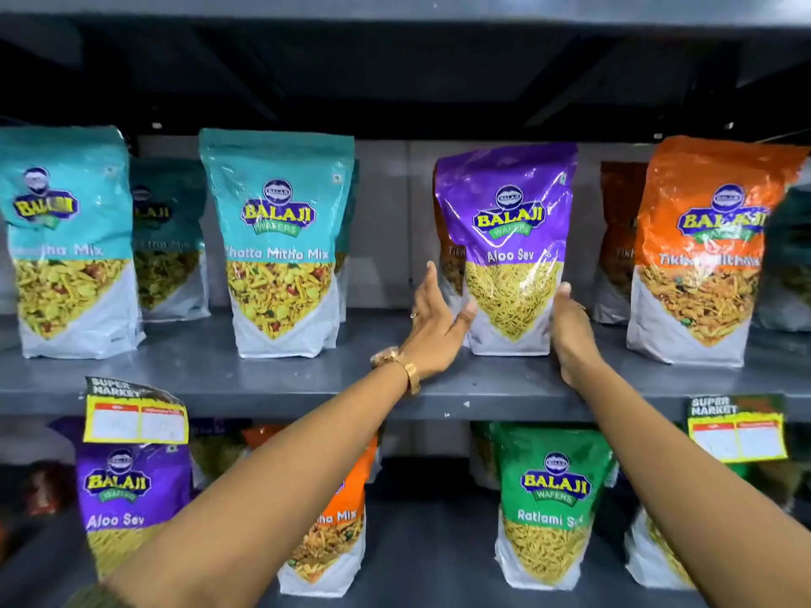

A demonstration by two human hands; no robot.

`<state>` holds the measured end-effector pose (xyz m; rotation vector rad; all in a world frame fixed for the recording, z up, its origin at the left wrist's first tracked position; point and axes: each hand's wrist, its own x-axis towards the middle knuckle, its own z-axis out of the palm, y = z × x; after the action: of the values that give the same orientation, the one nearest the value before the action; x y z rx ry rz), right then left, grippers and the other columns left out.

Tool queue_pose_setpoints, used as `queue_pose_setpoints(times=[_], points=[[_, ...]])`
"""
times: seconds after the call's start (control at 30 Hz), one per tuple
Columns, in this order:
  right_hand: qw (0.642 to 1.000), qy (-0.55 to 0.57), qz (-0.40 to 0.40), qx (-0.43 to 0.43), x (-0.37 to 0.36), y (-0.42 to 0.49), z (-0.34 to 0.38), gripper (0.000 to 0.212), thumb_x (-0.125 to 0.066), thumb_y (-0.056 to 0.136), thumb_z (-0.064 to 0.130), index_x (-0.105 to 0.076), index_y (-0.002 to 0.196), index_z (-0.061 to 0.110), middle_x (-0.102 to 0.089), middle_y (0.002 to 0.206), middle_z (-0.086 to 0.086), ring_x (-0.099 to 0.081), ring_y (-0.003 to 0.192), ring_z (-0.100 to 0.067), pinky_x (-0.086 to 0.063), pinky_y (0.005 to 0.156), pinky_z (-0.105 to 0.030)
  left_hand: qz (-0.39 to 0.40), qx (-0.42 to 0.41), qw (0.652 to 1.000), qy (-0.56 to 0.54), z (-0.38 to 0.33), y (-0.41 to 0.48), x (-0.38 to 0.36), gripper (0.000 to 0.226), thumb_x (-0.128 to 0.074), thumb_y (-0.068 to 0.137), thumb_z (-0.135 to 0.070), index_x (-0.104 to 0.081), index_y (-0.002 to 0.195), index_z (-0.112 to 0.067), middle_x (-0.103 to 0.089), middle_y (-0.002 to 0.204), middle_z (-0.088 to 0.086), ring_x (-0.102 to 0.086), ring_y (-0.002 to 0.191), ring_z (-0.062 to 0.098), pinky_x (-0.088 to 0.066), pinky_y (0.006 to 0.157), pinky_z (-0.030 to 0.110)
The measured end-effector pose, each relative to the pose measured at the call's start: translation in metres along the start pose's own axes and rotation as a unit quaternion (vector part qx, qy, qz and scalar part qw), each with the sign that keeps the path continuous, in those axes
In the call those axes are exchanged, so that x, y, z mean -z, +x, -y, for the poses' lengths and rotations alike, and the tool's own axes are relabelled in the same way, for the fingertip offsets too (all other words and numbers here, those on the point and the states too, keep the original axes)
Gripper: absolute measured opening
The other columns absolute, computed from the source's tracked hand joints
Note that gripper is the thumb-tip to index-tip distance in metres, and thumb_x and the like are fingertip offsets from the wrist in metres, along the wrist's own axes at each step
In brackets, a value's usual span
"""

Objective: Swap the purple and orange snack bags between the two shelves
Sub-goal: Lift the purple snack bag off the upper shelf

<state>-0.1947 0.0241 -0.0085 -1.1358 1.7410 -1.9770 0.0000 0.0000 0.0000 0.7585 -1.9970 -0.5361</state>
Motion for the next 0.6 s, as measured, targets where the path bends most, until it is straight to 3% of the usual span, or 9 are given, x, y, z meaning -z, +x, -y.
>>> queue_pose_setpoints(times=[0.07,0.13,0.17,0.23,0.33,0.4,0.5,0.57,0.6], points=[[1.0,-0.008,0.022,0.018,-0.003,-0.002,0.003,0.033,-0.031,0.098,0.044,-0.052,0.084,0.023,-0.049,0.086,-0.002,-0.043,0.078,-0.018,-0.036,0.074,-0.033,0.058,0.04,0.997,-0.02,0.002,0.003,-0.002,0.08,-0.036,0.099,-0.04,0.019,0.148,-0.011,0.012,0.162,0.012,0.004,0.151,0.026,-0.004,0.123,0.044],[0.999,-0.014,0.035,0.002,-0.004,0.003,0.001,0.028,-0.038,0.093,0.037,-0.049,0.071,0.024,-0.047,0.075,0.004,-0.042,0.067,-0.013,-0.036,0.064,-0.029,0.107,0.069,0.992,-0.016,0.005,0.006,0.001,0.076,-0.031,0.1,-0.041,0.018,0.149,-0.009,0.001,0.163,0.011,-0.01,0.15,0.026,-0.011,0.123,0.04],[0.999,-0.019,0.032,-0.004,-0.005,0.004,0.0,0.025,-0.04,0.089,0.038,-0.052,0.073,0.022,-0.054,0.078,-0.001,-0.048,0.071,-0.017,-0.04,0.068,-0.033,0.121,0.072,0.99,-0.013,0.007,0.007,0.0,0.073,-0.029,0.101,-0.041,0.014,0.149,-0.009,-0.01,0.162,0.012,-0.02,0.148,0.027,-0.017,0.121,0.038],[0.999,-0.02,0.037,-0.007,-0.005,0.013,-0.009,0.034,-0.043,0.079,0.046,-0.058,0.09,0.018,-0.065,0.104,-0.013,-0.058,0.095,-0.03,-0.046,0.09,-0.043,0.15,0.064,0.987,-0.001,0.008,0.007,0.0,0.068,-0.028,0.101,-0.042,0.003,0.151,-0.008,-0.029,0.156,0.014,-0.035,0.141,0.029,-0.025,0.117,0.039],[0.998,-0.009,0.057,-0.011,-0.003,0.031,-0.023,0.057,-0.047,0.07,0.057,-0.059,0.109,0.017,-0.066,0.118,-0.014,-0.06,0.109,-0.033,-0.045,0.102,-0.05,0.158,0.065,0.985,-0.019,0.015,0.011,-0.001,0.08,-0.033,0.09,-0.061,-0.008,0.15,-0.013,-0.038,0.152,0.017,-0.043,0.135,0.032,-0.033,0.115,0.047],[0.998,-0.007,0.059,-0.02,-0.002,0.019,-0.014,0.056,-0.05,0.073,0.055,-0.058,0.109,0.014,-0.069,0.108,-0.013,-0.063,0.102,-0.033,-0.049,0.096,-0.047,0.145,0.085,0.984,-0.053,0.016,0.011,0.0,0.08,-0.038,0.089,-0.06,-0.012,0.148,-0.013,-0.05,0.14,0.017,-0.053,0.123,0.032,-0.039,0.11,0.05],[0.998,-0.007,0.059,-0.02,-0.003,0.002,0.002,0.034,-0.05,0.086,0.042,-0.054,0.103,0.012,-0.063,0.085,-0.008,-0.056,0.08,-0.026,-0.044,0.079,-0.041,0.116,0.106,0.983,-0.093,0.012,0.01,0.004,0.062,-0.044,0.098,-0.037,-0.019,0.147,-0.007,-0.064,0.115,0.013,-0.055,0.1,0.023,-0.043,0.101,0.046],[0.998,-0.009,0.064,-0.022,-0.002,-0.003,0.006,0.037,-0.049,0.088,0.042,-0.054,0.107,0.01,-0.067,0.096,-0.015,-0.056,0.084,-0.025,-0.046,0.082,-0.044,0.1,0.108,0.984,-0.101,0.009,0.007,0.008,0.06,-0.051,0.096,-0.032,-0.027,0.144,-0.004,-0.063,0.092,0.003,-0.053,0.095,0.019,-0.042,0.096,0.038],[0.997,-0.009,0.075,-0.02,0.0,-0.004,0.005,0.042,-0.05,0.086,0.043,-0.053,0.11,0.009,-0.068,0.105,-0.019,-0.058,0.087,-0.026,-0.048,0.085,-0.044,0.102,0.108,0.984,-0.102,0.007,0.003,0.011,0.06,-0.056,0.094,-0.03,-0.031,0.142,-0.003,-0.061,0.09,0.002,-0.053,0.095,0.018,-0.041,0.095,0.034]])
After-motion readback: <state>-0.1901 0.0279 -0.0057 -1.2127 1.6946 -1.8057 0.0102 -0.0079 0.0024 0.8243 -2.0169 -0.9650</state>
